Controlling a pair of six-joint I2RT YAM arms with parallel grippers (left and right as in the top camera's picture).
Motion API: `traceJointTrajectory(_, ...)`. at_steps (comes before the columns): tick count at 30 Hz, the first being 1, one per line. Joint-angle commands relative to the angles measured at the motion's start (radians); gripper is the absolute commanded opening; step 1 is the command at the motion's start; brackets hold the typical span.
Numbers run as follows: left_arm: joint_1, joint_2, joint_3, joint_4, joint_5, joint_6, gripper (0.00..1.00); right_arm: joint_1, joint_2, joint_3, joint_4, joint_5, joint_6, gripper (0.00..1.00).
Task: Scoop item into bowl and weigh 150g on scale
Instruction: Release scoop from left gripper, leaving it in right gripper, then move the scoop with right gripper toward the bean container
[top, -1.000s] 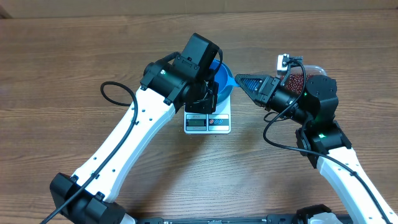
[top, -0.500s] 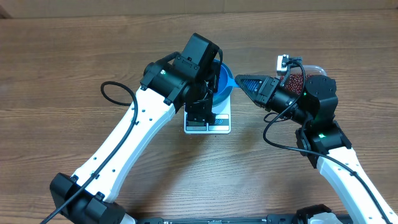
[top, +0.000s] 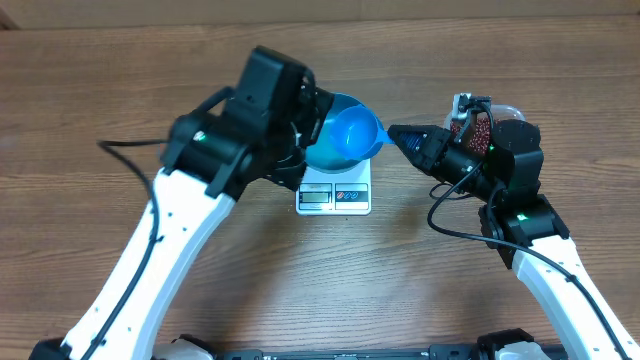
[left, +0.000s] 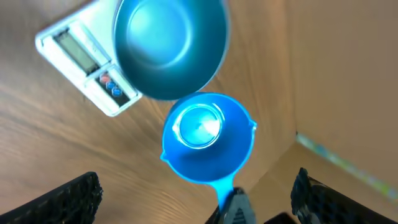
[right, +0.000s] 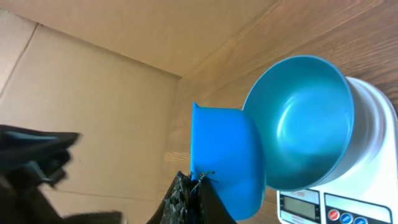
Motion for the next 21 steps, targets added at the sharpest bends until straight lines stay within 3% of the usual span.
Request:
traceJointTrajectory(1,0.024,-0.037,0.017,0.000,-0.059,0.312,1.00,-0.015,-0.005,0.019,-0.009,0.007,-0.061,0.04)
traceJointTrajectory(3,0.035,-0.040,0.017,-0.001,-0.058,0.451,1.00,-0.017,-0.005,0.019,-0.019,0.007,-0.062,0.04)
traceJointTrajectory(4,0.040,-0.040,0.017,-0.001,-0.058,0.592,1.00,-0.016,-0.005,0.019,-0.019,0.006,-0.064,0.04)
traceJointTrajectory(13,0.040,-0.039,0.017,-0.059,-0.059,1.138,1.00,-0.052,-0.022,0.019,-0.064,0.015,-0.146,0.04)
traceJointTrajectory(15,0.040,-0.037,0.017,-0.084,-0.059,1.257,0.90,-0.094,-0.040,0.019,-0.116,0.026,-0.166,0.04)
traceJointTrajectory(16,0.040,-0.035,0.017,-0.092,-0.059,1.304,0.81,-0.112,-0.050,0.020,-0.142,0.026,-0.189,0.04)
traceJointTrajectory(18,0.040,-0.031,0.016,-0.104,-0.059,1.381,0.76,-0.153,-0.073,0.021,-0.196,0.027,-0.230,0.04)
traceJointTrajectory(19,0.040,-0.030,0.017,-0.104,-0.059,1.398,0.76,-0.165,-0.082,0.021,-0.211,0.026,-0.242,0.04)
traceJointTrajectory(20,0.040,-0.029,0.017,-0.105,-0.059,1.413,0.91,-0.189,-0.102,0.021,-0.241,0.026,-0.267,0.04)
traceJointTrajectory(21,0.040,-0.028,0.017,-0.102,-0.059,1.411,0.99,-0.204,-0.119,0.021,-0.261,0.026,-0.281,0.04)
